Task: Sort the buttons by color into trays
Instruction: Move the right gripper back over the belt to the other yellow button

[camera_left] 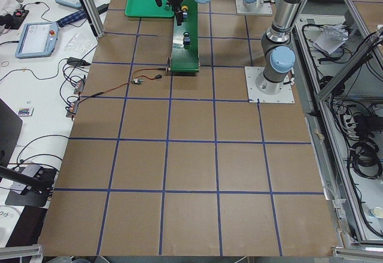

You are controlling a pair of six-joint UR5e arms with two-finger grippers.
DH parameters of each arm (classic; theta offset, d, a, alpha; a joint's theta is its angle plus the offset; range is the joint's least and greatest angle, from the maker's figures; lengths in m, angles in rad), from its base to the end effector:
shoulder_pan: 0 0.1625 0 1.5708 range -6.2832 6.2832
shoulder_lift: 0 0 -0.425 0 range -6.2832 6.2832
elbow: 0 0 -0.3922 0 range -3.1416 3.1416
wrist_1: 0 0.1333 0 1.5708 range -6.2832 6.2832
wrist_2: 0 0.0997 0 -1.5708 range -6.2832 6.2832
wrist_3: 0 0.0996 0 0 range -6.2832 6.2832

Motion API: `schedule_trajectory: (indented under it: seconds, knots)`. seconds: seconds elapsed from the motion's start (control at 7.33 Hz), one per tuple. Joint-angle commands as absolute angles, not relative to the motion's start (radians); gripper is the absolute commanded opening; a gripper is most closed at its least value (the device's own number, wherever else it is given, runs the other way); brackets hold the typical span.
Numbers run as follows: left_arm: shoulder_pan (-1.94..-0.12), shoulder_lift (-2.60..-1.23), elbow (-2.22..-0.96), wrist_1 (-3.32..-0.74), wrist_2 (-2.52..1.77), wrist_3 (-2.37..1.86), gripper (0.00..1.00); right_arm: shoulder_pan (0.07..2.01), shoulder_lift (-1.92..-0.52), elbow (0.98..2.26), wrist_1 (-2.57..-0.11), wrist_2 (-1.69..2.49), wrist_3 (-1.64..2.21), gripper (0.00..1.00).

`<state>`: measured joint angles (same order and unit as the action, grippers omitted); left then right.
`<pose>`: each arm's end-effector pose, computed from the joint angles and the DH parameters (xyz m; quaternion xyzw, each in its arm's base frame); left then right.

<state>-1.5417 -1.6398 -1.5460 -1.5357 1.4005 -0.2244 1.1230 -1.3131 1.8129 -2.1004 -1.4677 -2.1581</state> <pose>-0.1350 -0.5241 0.4701 0.1263 -0.9883 -0.0128 0.0842 -0.1110 -0.5626 0.2894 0.7541 -0.6546 0.0536 0.0007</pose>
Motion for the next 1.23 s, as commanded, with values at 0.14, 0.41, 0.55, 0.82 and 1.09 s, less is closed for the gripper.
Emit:
schedule_trajectory:
  seconds: [0.14,0.41,0.55,0.82,1.09]
  knots:
    - [-1.589,-1.609,-1.531,-1.557,1.614,-0.051,1.0,1.244,-1.379,1.841,-2.069,-1.471,-1.976,0.87]
    - [-1.589,-1.591,-1.542,-1.566,1.615,-0.008,1.0,1.343,-1.385,1.877,-2.072,-1.485,-1.84,0.88]
    - [-1.586,-1.582,-1.558,-1.565,1.612,-0.008,1.0,1.388,-1.405,1.913,-2.074,-1.488,-1.794,0.88]
    - [-1.589,-1.568,-1.574,-1.556,1.612,-0.012,1.0,1.46,-1.417,1.98,-2.1,-1.523,-1.679,0.91]
    - [-1.568,-1.583,-1.572,-1.554,1.574,-0.012,1.0,1.511,-1.417,2.019,-2.134,-1.554,-1.677,0.91]
